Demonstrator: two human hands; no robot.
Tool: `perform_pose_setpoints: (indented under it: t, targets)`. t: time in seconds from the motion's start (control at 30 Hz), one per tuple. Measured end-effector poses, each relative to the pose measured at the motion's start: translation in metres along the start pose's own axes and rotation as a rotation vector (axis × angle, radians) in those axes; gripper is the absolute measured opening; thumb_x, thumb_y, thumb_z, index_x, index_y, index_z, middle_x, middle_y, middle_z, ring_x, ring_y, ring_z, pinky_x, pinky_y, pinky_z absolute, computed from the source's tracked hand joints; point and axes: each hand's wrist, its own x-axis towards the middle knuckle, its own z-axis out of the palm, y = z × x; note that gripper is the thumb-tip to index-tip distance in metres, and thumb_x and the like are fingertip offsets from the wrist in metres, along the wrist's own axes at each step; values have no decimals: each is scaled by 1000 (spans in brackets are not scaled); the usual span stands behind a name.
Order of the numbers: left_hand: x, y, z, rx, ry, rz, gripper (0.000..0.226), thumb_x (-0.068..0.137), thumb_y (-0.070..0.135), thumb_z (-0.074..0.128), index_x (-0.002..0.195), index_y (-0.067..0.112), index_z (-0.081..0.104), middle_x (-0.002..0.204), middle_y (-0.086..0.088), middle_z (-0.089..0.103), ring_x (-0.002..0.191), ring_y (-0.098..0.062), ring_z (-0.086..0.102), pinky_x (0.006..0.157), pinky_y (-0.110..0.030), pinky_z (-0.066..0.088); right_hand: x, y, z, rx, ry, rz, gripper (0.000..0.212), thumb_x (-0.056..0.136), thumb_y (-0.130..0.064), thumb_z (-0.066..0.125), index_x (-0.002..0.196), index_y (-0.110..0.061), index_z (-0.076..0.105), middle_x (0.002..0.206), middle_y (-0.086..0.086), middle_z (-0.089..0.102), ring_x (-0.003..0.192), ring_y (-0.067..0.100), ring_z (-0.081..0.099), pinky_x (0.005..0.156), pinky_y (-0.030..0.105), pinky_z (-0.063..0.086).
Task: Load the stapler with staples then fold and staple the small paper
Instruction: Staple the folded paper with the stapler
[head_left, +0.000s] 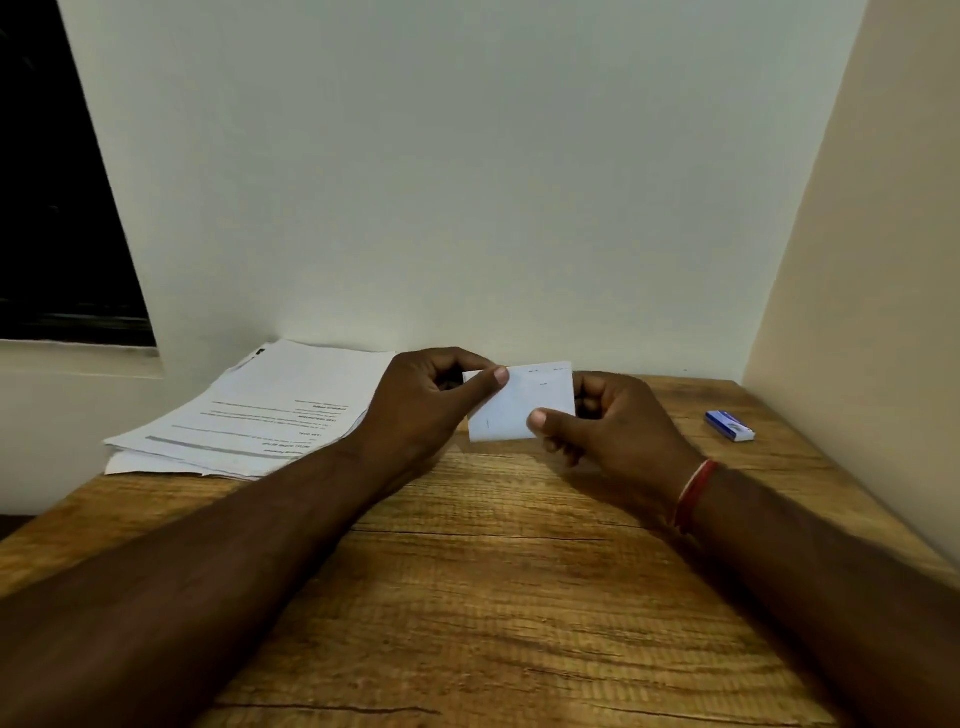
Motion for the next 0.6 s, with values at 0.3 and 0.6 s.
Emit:
perform_pose_setpoints:
  t: [0.3, 0.6]
  targets:
    - [-9, 3, 5, 7, -166, -109, 55, 82, 8, 100, 132, 7, 78, 101, -10, 88, 89, -25, 87, 77, -35, 72, -2, -3, 1, 69, 14, -20, 34, 90, -6, 86, 122, -9, 75, 91, 14, 83, 75, 21, 80, 67, 26, 65]
    - [-9, 8, 8, -59, -161, -165, 45, 87, -1, 93, 129, -2, 77, 97, -18, 87, 89, -35, 87, 75, -36, 72, -1, -5, 0, 55, 10, 12, 33, 88, -4, 89, 117, -14, 77, 90, 17, 83, 73, 24, 79, 65, 29, 66]
